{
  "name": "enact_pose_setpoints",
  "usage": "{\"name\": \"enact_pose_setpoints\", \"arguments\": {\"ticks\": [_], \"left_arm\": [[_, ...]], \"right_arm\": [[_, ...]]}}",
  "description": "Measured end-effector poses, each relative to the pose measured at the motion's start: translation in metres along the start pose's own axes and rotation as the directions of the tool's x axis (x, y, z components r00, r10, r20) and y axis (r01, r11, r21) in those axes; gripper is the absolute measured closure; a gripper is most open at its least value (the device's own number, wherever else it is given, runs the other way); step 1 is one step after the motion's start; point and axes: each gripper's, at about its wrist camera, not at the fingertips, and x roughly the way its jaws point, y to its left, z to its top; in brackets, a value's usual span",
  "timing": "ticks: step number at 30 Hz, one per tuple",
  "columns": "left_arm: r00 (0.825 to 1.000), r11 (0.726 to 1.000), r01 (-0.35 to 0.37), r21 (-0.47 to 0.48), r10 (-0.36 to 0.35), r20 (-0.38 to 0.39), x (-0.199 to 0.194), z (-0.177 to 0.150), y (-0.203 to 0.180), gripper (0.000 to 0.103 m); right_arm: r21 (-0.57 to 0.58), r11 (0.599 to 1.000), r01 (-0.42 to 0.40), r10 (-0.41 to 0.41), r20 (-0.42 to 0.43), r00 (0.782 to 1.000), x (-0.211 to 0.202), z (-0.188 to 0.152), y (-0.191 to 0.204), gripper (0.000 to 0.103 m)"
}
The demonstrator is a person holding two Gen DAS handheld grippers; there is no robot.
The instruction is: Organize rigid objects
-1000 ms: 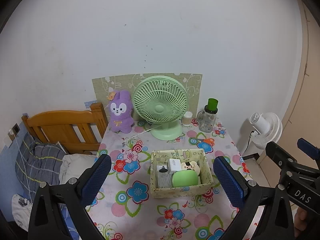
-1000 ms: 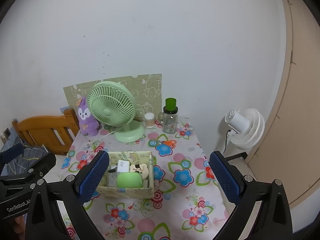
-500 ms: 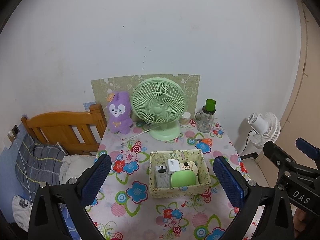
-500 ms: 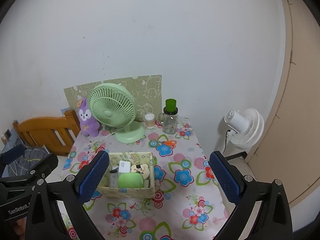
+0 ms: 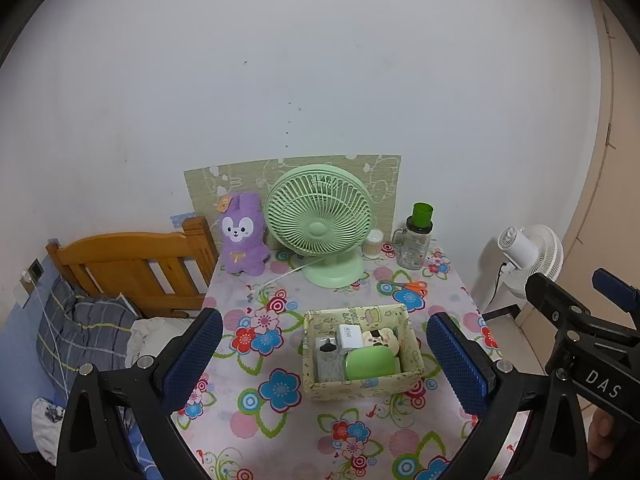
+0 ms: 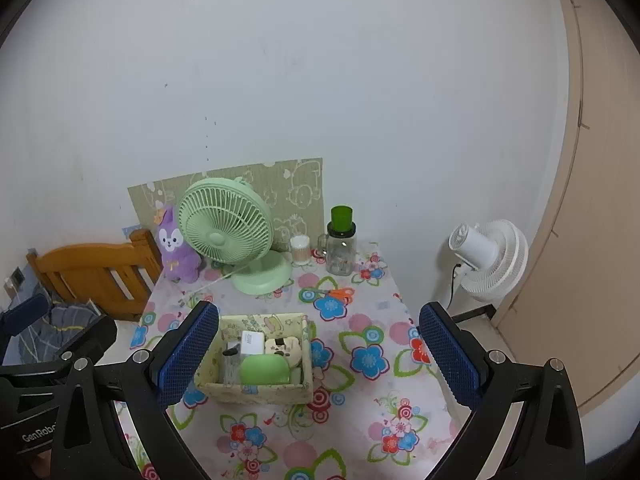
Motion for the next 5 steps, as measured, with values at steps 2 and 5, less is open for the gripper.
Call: {"name": "enact_pose_setpoints", "arguments": {"ticks": [2, 5], "left_arm": [[1.000, 1.000, 0.000, 0.001, 0.000, 0.002, 0.0005, 0.0008, 0.0003, 0.000], [1.000, 1.000, -0.001, -0.004, 0.001, 0.001, 0.0012, 0.0009, 0.0021, 0.000]], "right_arm": [[-0.001, 1.000, -0.001, 0.001, 0.001, 1.000, 0.0008, 0.0008, 0.0005, 0.001], [0.000, 1.000, -0.003, 0.003, -0.002, 1.000, 0.0027, 0.0016, 0.0017, 0.001]]}}
